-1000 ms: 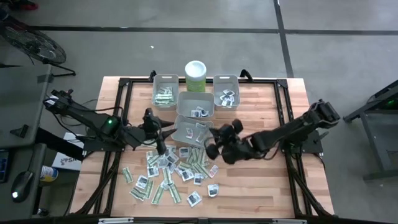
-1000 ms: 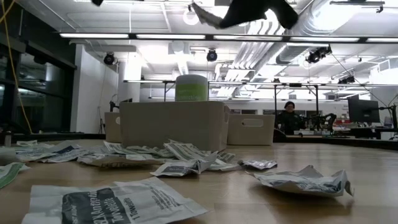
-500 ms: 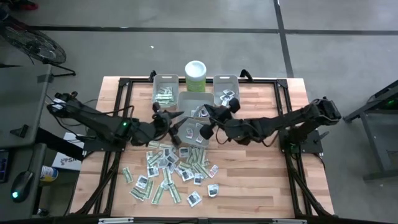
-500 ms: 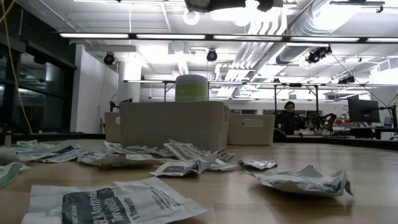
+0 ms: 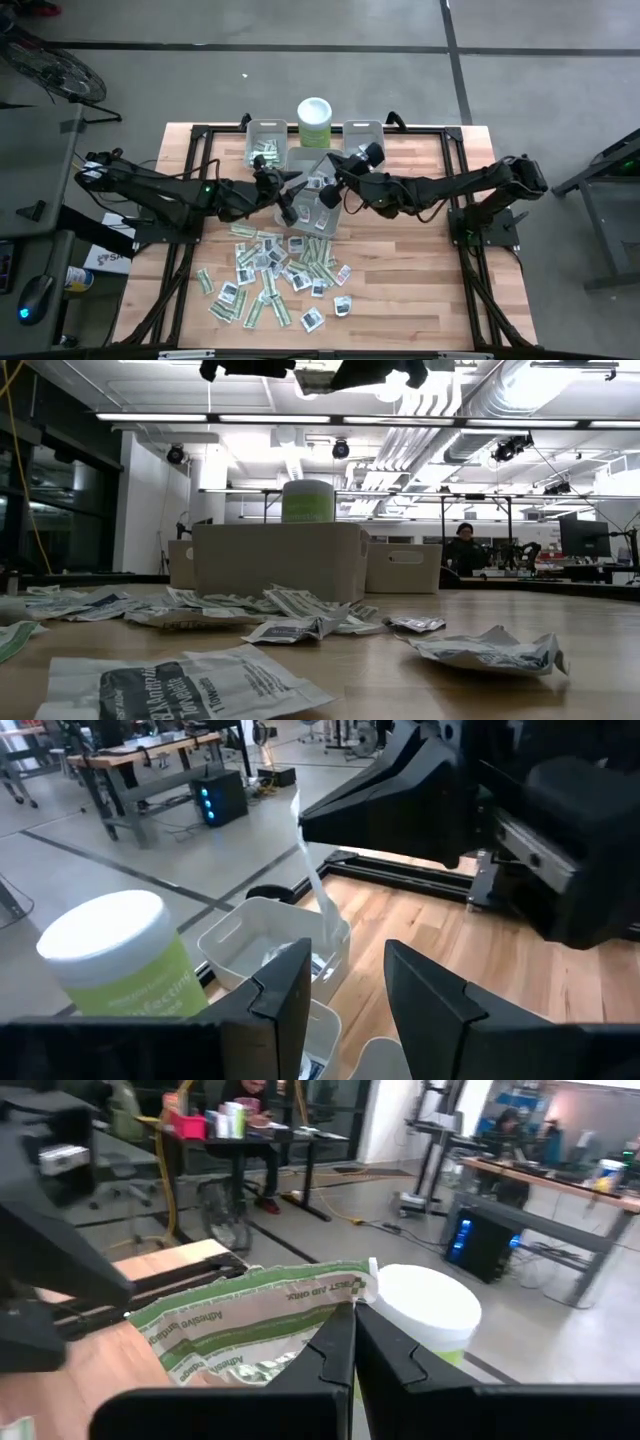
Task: Pick & Place First Aid Supplies
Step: Put the bandage pack into the left bin
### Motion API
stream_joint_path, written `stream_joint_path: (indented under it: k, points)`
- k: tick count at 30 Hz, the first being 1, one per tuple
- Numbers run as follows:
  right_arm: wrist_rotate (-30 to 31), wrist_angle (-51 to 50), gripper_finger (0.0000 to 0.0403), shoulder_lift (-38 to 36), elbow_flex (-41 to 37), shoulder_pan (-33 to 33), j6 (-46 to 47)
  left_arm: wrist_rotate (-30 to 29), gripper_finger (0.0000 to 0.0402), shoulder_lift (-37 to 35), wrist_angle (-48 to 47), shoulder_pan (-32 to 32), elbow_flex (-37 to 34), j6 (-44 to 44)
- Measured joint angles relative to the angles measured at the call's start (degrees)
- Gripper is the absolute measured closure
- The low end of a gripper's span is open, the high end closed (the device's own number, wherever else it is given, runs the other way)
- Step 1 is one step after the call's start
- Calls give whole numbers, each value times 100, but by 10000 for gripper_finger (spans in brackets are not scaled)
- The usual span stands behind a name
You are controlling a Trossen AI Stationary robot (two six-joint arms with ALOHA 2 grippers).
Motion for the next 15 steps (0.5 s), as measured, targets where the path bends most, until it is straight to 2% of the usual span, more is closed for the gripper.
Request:
stream_joint_path:
  k: [15]
  points:
    - [-851,542,403,84,-7,-19,116,-53,273,0,11,35,0,0]
